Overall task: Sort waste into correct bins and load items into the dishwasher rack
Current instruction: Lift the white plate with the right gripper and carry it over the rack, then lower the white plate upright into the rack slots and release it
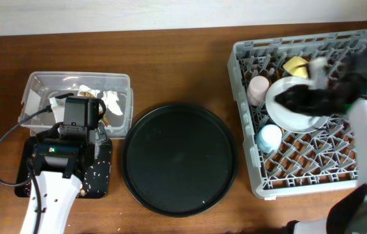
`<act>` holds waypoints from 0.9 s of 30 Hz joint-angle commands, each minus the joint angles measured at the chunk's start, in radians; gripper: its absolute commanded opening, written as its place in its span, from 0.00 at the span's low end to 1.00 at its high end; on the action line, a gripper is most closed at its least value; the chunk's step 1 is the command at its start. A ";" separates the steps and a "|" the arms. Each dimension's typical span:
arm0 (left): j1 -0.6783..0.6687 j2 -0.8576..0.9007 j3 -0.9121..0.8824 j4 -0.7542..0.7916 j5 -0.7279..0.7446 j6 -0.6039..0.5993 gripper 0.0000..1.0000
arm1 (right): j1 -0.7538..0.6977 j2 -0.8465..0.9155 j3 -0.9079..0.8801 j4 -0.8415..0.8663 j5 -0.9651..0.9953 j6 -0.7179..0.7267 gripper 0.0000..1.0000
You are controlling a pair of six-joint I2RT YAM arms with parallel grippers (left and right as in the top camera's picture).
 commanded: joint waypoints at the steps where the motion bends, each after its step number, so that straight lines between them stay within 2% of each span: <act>1: 0.002 -0.001 0.000 0.000 0.000 0.007 0.99 | 0.212 -0.008 0.015 -0.006 0.465 0.030 0.39; 5: 0.002 -0.001 0.000 0.000 0.000 0.007 0.99 | 0.349 0.022 0.014 -0.005 0.776 0.095 0.39; 7: 0.002 -0.001 0.000 0.000 0.000 0.007 0.99 | 0.378 0.039 0.011 -0.004 0.833 0.095 0.38; 18: 0.002 -0.001 0.000 0.000 0.000 0.007 0.99 | 0.383 0.167 0.010 0.028 0.858 0.095 0.38; 19: 0.002 -0.001 0.000 0.000 0.000 0.007 0.99 | 0.383 0.168 0.010 0.028 0.858 0.095 0.34; 22: 0.002 -0.001 0.000 0.000 0.000 0.007 0.99 | 0.383 0.168 0.010 0.028 0.858 0.095 0.09; 23: 0.002 -0.001 0.000 0.000 0.000 0.008 0.99 | 0.383 0.168 0.010 0.028 0.851 0.095 0.04; 27: 0.002 -0.001 0.000 0.000 0.000 0.007 0.99 | 0.383 0.161 0.026 0.012 0.790 0.095 0.04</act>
